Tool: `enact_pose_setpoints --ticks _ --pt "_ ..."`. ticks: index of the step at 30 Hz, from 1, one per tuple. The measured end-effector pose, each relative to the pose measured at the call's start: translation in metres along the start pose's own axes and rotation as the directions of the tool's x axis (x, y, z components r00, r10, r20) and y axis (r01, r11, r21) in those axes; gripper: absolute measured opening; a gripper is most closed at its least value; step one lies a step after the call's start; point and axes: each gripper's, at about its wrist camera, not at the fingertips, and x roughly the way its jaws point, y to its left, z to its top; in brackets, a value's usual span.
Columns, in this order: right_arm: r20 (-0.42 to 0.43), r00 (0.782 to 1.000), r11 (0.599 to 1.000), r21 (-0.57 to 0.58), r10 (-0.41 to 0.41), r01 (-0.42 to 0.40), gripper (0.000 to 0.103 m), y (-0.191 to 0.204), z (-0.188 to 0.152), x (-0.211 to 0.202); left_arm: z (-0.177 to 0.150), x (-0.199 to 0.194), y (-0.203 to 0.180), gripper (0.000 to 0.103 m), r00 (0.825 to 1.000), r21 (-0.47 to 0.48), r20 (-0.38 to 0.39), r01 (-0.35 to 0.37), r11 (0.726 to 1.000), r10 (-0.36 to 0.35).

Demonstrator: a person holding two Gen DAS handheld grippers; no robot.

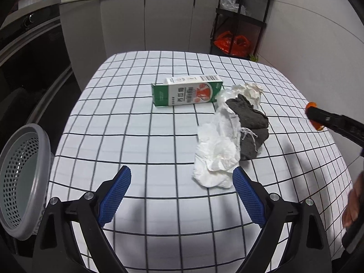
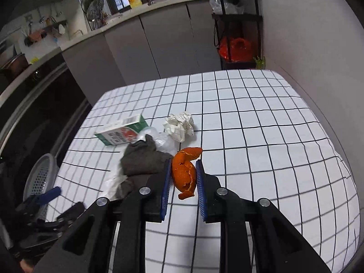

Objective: Collect trash
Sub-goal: 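Grasp the orange peel with the right tool while the left tool grasps the white tissue, then carry the tissue and orange peel over the wastebasket and open both tools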

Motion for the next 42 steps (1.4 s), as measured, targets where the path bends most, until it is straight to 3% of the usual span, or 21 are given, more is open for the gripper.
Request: enact_pose_setpoints --ticks 5,17,26,28,37,42 --pt "0.026 0.998 0.999 -0.001 0.051 -0.051 0.021 0.002 0.004 -0.016 -0.003 0.012 -0.021 0.089 1.0 0.036 0.003 -0.027 0.999 0.027" --pt "0.043 0.994 0.994 0.006 0.105 -0.105 0.021 0.0 0.014 -0.019 0.012 0.053 -0.028 0.089 0.997 -0.022 -0.04 -0.068 0.997 0.067" --pt "0.042 0.993 0.994 0.005 0.11 -0.11 0.021 0.001 0.013 -0.019 0.01 0.065 -0.025 0.037 0.996 -0.038 -0.084 -0.008 0.999 0.005" --pt "0.04 0.993 0.994 0.0 0.111 -0.111 0.021 0.001 0.014 -0.018 0.007 0.062 -0.024 0.02 0.996 -0.037 -0.087 0.001 0.999 -0.004" --pt "0.029 0.994 0.994 -0.043 0.103 -0.102 0.021 0.013 0.009 -0.017 -0.011 -0.009 -0.003 0.016 0.995 -0.007 -0.003 -0.097 0.995 0.097" --pt "0.007 0.99 0.985 -0.105 0.14 -0.139 0.021 0.047 -0.003 -0.017 -0.02 -0.06 0.028 0.016 0.982 0.023 0.029 -0.189 0.982 0.189"
